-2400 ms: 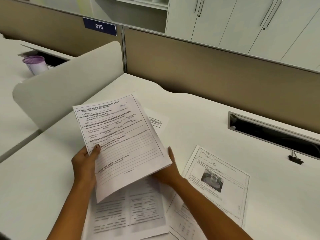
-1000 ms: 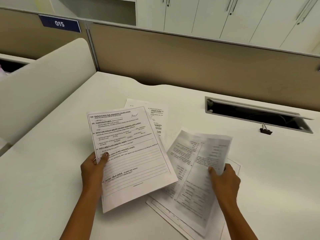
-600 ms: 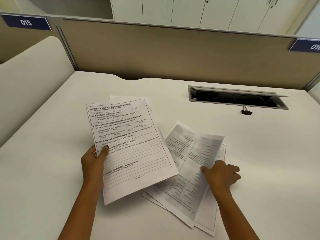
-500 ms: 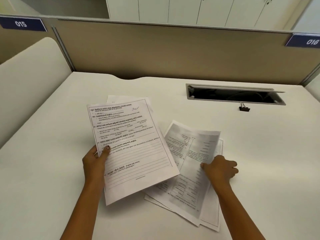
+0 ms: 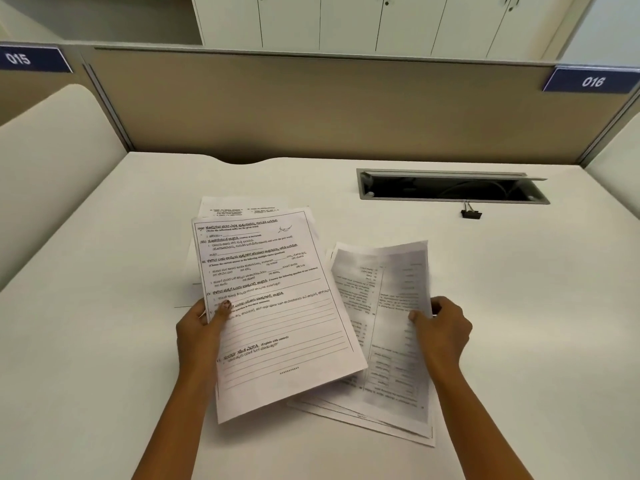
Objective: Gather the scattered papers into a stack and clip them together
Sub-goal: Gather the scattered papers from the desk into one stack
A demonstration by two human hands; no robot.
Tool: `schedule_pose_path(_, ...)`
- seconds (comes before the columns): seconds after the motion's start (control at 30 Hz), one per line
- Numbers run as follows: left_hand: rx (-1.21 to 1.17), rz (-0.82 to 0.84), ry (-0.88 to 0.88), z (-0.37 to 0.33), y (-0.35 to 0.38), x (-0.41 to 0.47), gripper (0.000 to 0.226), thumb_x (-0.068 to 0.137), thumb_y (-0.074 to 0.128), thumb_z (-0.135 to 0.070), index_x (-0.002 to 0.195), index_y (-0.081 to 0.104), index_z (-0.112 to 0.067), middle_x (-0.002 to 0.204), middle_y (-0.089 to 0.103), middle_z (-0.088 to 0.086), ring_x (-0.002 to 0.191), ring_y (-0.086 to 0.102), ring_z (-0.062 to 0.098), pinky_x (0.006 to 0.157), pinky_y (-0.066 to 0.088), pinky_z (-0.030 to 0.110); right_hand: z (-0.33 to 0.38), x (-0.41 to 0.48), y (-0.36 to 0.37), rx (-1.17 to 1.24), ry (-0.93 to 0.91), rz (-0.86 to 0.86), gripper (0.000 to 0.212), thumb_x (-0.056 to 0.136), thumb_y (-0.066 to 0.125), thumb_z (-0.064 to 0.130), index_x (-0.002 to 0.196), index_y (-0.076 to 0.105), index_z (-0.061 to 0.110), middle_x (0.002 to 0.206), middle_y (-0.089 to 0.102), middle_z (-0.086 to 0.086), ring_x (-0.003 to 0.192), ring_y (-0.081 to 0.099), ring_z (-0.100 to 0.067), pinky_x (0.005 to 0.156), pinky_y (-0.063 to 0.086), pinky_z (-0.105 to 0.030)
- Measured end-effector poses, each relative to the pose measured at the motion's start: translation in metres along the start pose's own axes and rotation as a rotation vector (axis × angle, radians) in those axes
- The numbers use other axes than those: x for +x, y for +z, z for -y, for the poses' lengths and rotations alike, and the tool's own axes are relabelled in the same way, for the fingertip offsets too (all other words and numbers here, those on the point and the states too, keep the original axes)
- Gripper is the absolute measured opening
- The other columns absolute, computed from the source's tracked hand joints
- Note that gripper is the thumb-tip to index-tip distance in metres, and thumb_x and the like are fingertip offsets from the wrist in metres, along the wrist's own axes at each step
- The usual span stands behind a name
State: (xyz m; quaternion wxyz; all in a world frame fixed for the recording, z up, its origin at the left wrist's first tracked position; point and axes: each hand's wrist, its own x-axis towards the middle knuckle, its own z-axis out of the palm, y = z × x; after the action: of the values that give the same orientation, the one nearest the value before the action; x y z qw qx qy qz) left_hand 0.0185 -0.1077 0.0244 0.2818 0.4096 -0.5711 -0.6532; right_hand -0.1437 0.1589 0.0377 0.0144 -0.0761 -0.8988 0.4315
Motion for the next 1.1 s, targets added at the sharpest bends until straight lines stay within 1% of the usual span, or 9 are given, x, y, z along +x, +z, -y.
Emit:
schedule_pose_path(0.13,-0.012,0.020,-0.009,-0.002,0.007,-0.005,0.026,0.086,0.065,-0.017,0.112,0.064,-0.020,0.108,0.069,0.004,0.098,0.066,0.027,0.093,0.051,0.047,0.010,-0.001,-0.003,0.149,-0.087,-0.095,0.015,0.086,0.063,0.006,0.101,0.065,0.008,0.097,0.068,-0.005,0.082,0.060,-0.020,0.068,0.043,-0.018)
schedule_pose_path(0.2,-0.036,0.047,-0.017,-0.004,0.011,-0.007,0.026,0.086,0.065,-0.016,0.112,0.064,-0.019,0.108,0.069,0.004,0.099,0.066,0.027,0.092,0.051,0.046,0.017,-0.001,-0.005,0.243,-0.136,-0.068,0.015,0.087,0.062,0.006,0.101,0.062,0.011,0.095,0.065,0.001,0.083,0.060,-0.016,0.062,0.039,-0.008)
schedule_pose_path(0.27,-0.064,0.086,-0.023,-0.007,0.015,-0.010,0.025,0.086,0.065,-0.016,0.110,0.065,-0.020,0.108,0.070,0.003,0.099,0.067,0.026,0.091,0.051,0.043,0.023,-0.001,-0.006,0.324,-0.174,-0.039,0.016,0.088,0.062,0.009,0.102,0.058,0.015,0.098,0.063,0.005,0.081,0.061,-0.012,0.063,0.040,-0.006)
schedule_pose_path(0.47,-0.161,0.215,-0.011,-0.016,0.034,-0.016,0.028,0.088,0.061,-0.017,0.115,0.062,-0.015,0.110,0.070,0.005,0.097,0.069,0.022,0.075,0.058,0.032,0.043,0.001,-0.009,0.510,-0.240,0.073,0.017,0.090,0.062,0.017,0.106,0.057,0.014,0.103,0.067,0.005,0.081,0.069,-0.004,0.065,0.059,-0.019)
schedule_pose_path(0.6,-0.264,0.330,-0.044,-0.023,0.048,-0.018,0.031,0.093,0.050,-0.015,0.123,0.057,-0.011,0.111,0.070,0.008,0.098,0.069,0.025,0.076,0.058,0.036,0.056,-0.002,-0.008,0.642,-0.238,0.240,0.024,0.094,0.055,0.012,0.116,0.047,0.018,0.115,0.064,-0.004,0.101,0.067,-0.025,0.080,0.060,-0.041)
schedule_pose_path(0.77,-0.214,0.310,-0.018,-0.027,0.061,-0.018,0.030,0.095,0.050,-0.021,0.125,0.055,-0.016,0.113,0.069,0.009,0.100,0.067,0.027,0.081,0.056,0.042,0.068,-0.016,-0.007,0.800,-0.305,0.309,0.020,0.101,0.036,0.029,0.120,0.031,0.030,0.107,0.066,-0.003,0.081,0.071,-0.020,0.065,0.060,-0.031)
schedule_pose_path(0.9,-0.190,0.224,0.068,-0.037,0.070,-0.023,0.025,0.093,0.055,-0.019,0.118,0.055,-0.018,0.103,0.071,0.003,0.091,0.069,0.023,0.071,0.059,0.035,0.068,-0.019,-0.003,0.685,-0.369,0.333,0.043,0.091,0.046,0.045,0.125,0.037,0.020,0.109,0.062,0.003,0.090,0.070,-0.016,0.071,0.061,-0.033)
schedule_pose_path(1.0,-0.139,0.163,0.183,-0.048,0.076,-0.026,0.029,0.091,0.057,-0.017,0.118,0.049,-0.024,0.106,0.068,-0.004,0.093,0.068,0.018,0.072,0.059,0.032,0.070,-0.020,-0.001,0.539,-0.483,0.237,0.024,0.094,0.053,0.027,0.114,0.043,0.018,0.108,0.062,0.001,0.098,0.067,-0.017,0.075,0.061,-0.031)
schedule_pose_path(1.1,-0.122,0.114,0.323,-0.060,0.078,-0.029,0.034,0.091,0.057,-0.012,0.121,0.046,-0.025,0.115,0.062,-0.004,0.099,0.066,0.015,0.072,0.058,0.025,0.078,-0.020,-0.005,0.594,-0.532,0.163,0.016,0.096,0.050,0.013,0.108,0.044,0.021,0.102,0.059,0.012,0.093,0.064,-0.001,0.075,0.058,-0.019)
